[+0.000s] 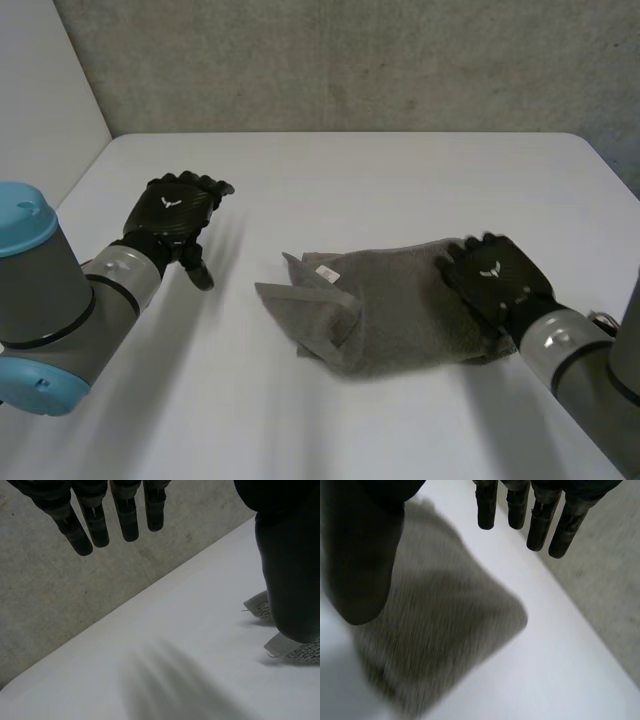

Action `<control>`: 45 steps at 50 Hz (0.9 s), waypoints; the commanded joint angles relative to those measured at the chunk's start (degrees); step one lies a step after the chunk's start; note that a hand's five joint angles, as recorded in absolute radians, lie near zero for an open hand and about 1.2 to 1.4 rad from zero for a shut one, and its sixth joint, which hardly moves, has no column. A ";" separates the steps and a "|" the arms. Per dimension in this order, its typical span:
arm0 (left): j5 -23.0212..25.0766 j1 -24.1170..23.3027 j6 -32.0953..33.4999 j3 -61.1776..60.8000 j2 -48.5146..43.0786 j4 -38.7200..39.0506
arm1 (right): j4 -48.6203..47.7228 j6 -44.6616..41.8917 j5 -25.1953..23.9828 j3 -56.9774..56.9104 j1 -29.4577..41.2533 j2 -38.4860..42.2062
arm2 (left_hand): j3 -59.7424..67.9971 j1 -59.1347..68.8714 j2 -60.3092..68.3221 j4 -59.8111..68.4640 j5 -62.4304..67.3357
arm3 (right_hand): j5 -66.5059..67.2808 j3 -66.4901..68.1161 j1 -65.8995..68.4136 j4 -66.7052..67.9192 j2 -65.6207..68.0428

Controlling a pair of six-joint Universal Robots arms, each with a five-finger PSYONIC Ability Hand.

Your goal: Fold the towel.

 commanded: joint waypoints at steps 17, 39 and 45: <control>-0.07 -0.93 0.07 -0.93 0.37 0.85 | -4.79 -4.88 2.58 -1.79 -4.10 6.68 | -2.39 -3.51 -3.05 -2.82 -12.12 | 66.31 65.99 66.23 65.28 65.97; -0.25 -0.05 -5.64 0.13 7.05 0.76 | -6.11 -25.55 9.18 -20.69 33.26 23.88 | -2.39 -3.51 -3.05 -2.82 -12.12 | 55.71 55.39 55.63 54.68 55.38; -0.34 -0.84 -5.81 0.74 7.05 0.85 | -6.73 -16.25 7.78 -17.54 32.21 18.12 | -2.22 -3.34 -2.88 -2.65 -11.95 | -3.69 -4.01 -3.77 -4.72 -4.03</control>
